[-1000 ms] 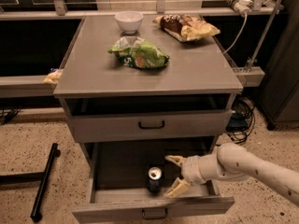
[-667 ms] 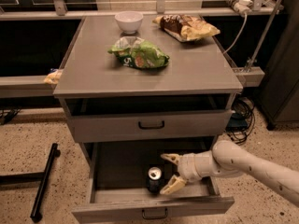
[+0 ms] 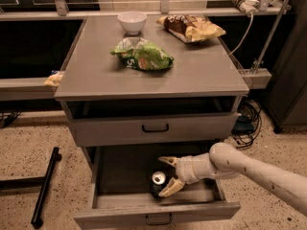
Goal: Pick pepsi can from middle drawer and place on counter
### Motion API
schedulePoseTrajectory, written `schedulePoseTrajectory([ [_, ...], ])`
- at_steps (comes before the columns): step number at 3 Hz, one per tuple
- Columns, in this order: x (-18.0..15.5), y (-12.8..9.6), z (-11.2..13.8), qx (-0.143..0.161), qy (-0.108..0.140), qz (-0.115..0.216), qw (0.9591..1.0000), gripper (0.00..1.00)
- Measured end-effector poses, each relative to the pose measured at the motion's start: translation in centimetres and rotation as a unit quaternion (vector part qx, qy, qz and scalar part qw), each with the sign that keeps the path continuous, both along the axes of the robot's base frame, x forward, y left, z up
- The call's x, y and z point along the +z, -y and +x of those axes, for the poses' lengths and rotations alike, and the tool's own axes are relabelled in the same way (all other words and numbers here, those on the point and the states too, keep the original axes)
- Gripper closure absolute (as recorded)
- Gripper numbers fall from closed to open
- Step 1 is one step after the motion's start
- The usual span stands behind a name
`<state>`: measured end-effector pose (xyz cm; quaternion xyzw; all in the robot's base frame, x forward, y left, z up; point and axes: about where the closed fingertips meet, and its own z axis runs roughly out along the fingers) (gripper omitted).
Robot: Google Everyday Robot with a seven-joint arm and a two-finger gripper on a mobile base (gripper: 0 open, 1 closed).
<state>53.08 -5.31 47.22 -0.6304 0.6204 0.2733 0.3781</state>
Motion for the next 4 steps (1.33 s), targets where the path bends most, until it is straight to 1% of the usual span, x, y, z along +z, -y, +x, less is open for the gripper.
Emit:
schedulePoseTrajectory([
  [1,-3.2,-1.1,0.0,0.015,0.000,-0.019,0.9997,0.22],
  [2,-3.9,-1.9,0.3,0.019,0.001,-0.015,0.9997,0.24],
  [3,-4.0,-2.3,0.7,0.012,0.003,-0.006,0.9999,0.43],
  [4,-4.0,-2.2,0.8,0.004,0.003,-0.002,1.0000,0.66],
])
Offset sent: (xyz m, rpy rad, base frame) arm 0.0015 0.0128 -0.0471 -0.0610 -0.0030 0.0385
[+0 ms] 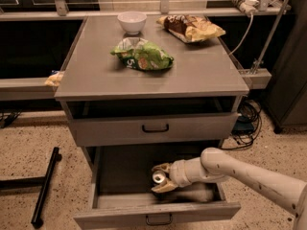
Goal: Pick pepsi can from middle drawer and place on counter
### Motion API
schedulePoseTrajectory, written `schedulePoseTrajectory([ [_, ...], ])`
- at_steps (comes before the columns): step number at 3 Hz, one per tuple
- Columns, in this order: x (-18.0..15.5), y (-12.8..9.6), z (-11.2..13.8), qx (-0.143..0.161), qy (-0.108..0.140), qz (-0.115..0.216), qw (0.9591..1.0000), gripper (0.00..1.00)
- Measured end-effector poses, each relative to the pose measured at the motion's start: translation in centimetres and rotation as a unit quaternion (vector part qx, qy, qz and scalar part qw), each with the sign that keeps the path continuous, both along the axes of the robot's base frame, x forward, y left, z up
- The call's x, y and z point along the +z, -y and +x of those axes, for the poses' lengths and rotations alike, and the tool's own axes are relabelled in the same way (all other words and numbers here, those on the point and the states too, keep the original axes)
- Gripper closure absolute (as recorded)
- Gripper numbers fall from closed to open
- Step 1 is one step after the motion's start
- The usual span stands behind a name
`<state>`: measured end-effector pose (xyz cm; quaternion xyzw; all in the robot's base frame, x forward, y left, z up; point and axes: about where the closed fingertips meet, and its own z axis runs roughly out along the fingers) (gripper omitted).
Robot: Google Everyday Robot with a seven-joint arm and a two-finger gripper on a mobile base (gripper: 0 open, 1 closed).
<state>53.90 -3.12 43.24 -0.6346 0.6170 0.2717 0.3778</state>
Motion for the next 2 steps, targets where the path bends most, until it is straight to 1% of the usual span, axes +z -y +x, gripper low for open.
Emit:
schedulePoseTrajectory([
  [1,0.7,1.7,-0.9,-0.010,-0.009,0.003,0.9999,0.90],
  [2,2.3,3.7,-2.2,-0.015,-0.022,-0.001,0.9996,1.00],
])
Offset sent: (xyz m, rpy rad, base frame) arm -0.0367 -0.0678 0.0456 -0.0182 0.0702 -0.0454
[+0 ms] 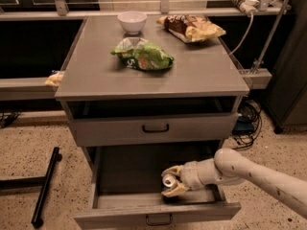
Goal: Pick pepsi can from middle drawer and place on counter
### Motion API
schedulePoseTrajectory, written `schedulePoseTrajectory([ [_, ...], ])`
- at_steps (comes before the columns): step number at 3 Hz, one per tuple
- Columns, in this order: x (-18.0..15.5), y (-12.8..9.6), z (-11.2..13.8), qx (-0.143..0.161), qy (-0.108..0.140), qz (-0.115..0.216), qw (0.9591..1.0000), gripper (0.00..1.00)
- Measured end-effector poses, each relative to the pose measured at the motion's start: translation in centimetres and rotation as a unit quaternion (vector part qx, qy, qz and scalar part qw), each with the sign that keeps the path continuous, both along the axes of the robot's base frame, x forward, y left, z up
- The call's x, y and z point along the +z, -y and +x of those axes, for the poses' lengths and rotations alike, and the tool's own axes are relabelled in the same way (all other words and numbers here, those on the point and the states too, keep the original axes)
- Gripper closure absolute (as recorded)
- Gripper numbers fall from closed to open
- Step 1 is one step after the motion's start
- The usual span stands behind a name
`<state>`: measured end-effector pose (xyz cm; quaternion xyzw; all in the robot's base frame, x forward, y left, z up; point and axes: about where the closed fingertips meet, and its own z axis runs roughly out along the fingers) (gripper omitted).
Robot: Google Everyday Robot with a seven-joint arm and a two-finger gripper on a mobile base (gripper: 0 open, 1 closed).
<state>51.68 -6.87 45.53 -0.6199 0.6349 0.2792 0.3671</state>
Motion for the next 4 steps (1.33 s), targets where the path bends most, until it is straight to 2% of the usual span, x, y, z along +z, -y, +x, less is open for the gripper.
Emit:
schedulePoseTrajectory([
  [1,3.9,2.0,-0.6,-0.001,-0.003,-0.010,0.9999,1.00],
  [2,10.0,2.7,-0.1,0.000,0.013,-0.024,0.9996,1.00],
  [3,18.8,3.0,1.6,-0.020,0.041,-0.033,0.9984,1.00],
  [4,18.8,3.0,1.6,-0.020,0.041,-0.033,0.9984,1.00],
])
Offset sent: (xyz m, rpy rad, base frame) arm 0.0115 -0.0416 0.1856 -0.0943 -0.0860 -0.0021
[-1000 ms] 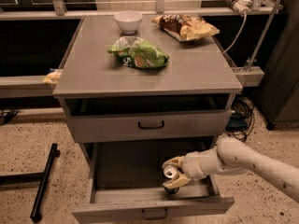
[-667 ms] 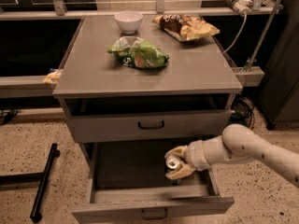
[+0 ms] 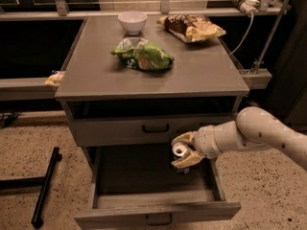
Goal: Pick pepsi can from middle drawer and place on counter
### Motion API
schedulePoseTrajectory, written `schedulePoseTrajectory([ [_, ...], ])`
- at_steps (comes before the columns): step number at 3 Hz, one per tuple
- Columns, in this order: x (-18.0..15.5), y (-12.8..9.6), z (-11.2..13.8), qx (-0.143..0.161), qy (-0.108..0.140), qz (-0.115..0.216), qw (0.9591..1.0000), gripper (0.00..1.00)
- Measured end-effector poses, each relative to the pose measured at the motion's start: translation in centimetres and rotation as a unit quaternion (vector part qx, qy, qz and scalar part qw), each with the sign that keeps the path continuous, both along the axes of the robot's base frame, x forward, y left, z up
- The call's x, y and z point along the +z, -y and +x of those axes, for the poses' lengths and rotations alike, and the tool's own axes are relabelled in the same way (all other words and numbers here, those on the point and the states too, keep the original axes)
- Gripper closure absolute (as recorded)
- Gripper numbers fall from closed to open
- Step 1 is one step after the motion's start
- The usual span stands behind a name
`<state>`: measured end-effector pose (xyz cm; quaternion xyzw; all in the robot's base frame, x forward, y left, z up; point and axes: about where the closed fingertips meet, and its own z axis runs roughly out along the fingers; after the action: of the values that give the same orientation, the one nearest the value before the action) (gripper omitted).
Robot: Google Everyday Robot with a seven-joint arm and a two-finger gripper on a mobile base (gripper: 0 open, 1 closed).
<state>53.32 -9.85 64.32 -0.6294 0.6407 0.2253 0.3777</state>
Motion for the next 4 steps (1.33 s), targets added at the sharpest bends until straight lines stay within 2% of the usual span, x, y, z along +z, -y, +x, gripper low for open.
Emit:
schedulePoseTrajectory([
  [1,3.1,-0.3,0.5,0.004,0.016,0.000,0.9999,1.00],
  [2,10.0,-0.5,1.6,-0.008,0.035,0.000,0.9993,1.00],
  [3,19.1,-0.8,2.9,-0.031,0.043,0.000,0.9986,1.00],
  [4,31.2,-1.5,3.7,-0.059,0.067,0.021,0.9958,1.00],
])
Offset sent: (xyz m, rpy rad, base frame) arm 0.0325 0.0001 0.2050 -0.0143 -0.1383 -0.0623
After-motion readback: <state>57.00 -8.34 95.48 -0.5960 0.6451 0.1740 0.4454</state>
